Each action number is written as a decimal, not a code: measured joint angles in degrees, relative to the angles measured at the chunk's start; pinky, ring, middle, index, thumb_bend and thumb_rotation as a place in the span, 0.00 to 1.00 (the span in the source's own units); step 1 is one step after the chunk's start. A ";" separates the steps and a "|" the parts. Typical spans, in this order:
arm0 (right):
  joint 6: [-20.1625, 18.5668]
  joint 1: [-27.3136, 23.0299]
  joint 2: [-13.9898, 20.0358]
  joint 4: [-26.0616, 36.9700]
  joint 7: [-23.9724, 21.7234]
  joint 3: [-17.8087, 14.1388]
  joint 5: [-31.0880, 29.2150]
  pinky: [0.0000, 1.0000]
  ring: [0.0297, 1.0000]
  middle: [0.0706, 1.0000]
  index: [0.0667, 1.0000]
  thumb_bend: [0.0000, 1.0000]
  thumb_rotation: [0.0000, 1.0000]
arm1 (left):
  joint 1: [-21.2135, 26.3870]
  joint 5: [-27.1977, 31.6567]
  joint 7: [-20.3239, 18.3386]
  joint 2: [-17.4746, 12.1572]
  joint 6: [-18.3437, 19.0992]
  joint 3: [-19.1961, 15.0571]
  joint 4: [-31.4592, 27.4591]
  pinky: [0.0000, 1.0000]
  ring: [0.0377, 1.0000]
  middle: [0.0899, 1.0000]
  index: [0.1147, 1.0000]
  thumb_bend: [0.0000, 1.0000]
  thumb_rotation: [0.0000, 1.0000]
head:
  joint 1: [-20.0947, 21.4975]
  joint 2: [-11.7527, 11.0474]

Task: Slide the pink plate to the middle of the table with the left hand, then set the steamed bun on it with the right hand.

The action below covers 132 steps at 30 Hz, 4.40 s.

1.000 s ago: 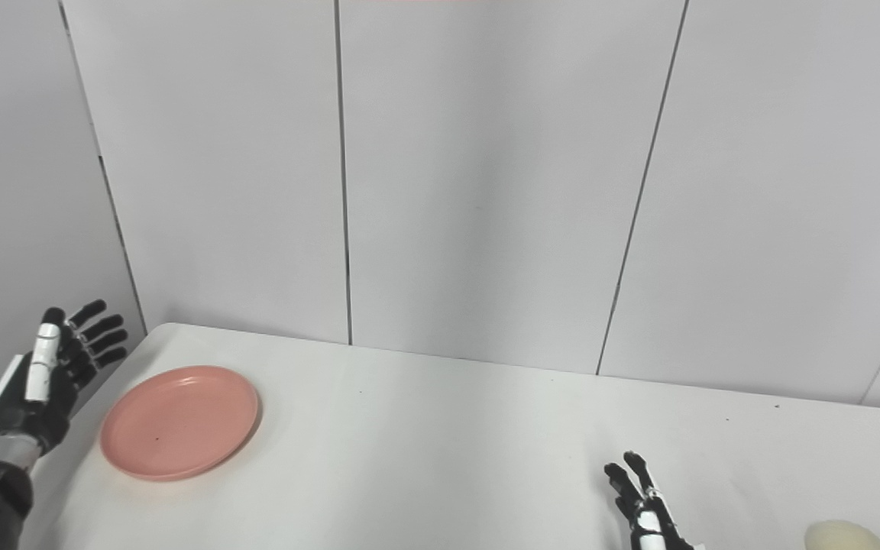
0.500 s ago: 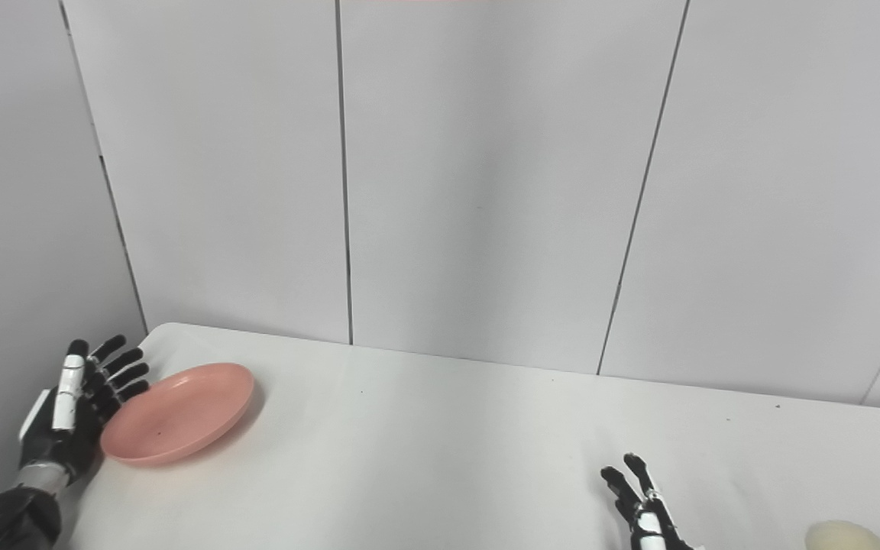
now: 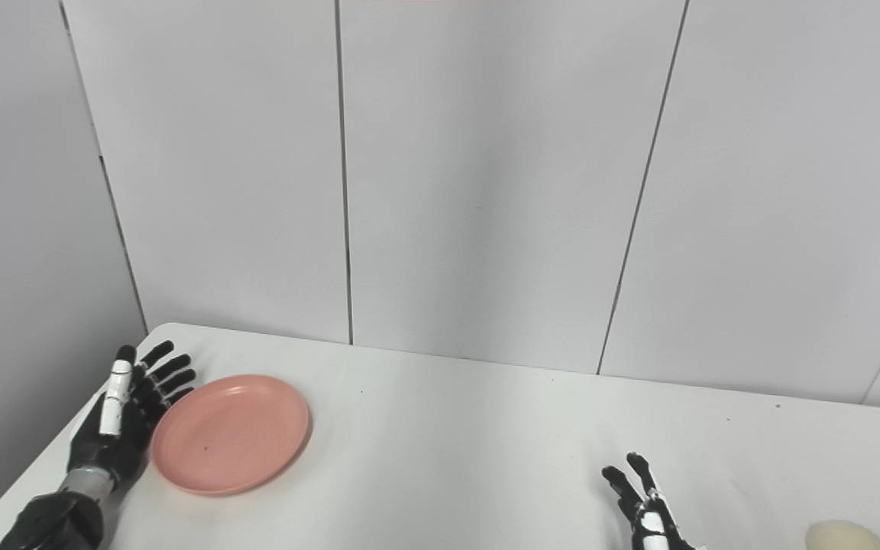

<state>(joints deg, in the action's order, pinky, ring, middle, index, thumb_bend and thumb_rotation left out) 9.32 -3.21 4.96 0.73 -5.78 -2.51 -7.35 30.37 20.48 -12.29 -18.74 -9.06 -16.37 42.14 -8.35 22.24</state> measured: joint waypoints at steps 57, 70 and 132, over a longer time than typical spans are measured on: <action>-4.41 2.81 -6.82 4.79 5.12 5.78 11.41 0.85 0.82 0.78 0.89 0.62 1.00 | 0.57 -9.48 8.33 19.93 8.23 9.88 -11.77 0.85 0.83 0.81 0.83 0.73 0.93 | 21.26 8.09; -6.41 3.03 -8.89 4.88 7.22 7.18 15.47 0.85 0.84 0.78 0.88 0.56 1.00 | -2.07 -9.72 9.41 22.01 11.83 11.91 -17.12 0.81 0.83 0.82 0.83 0.74 0.91 | 26.54 9.67; -35.50 -14.23 32.27 20.45 -24.93 -2.48 61.59 0.68 0.84 0.83 0.79 0.94 0.45 | -2.64 -8.46 7.46 25.61 10.58 12.45 -16.50 0.83 0.84 0.80 0.82 0.69 0.91 | 28.74 6.33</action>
<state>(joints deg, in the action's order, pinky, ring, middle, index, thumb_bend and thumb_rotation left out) -26.18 -17.43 37.24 21.19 -30.71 -4.99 54.23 27.73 12.02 -4.82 6.87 1.52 -3.93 25.65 20.39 28.57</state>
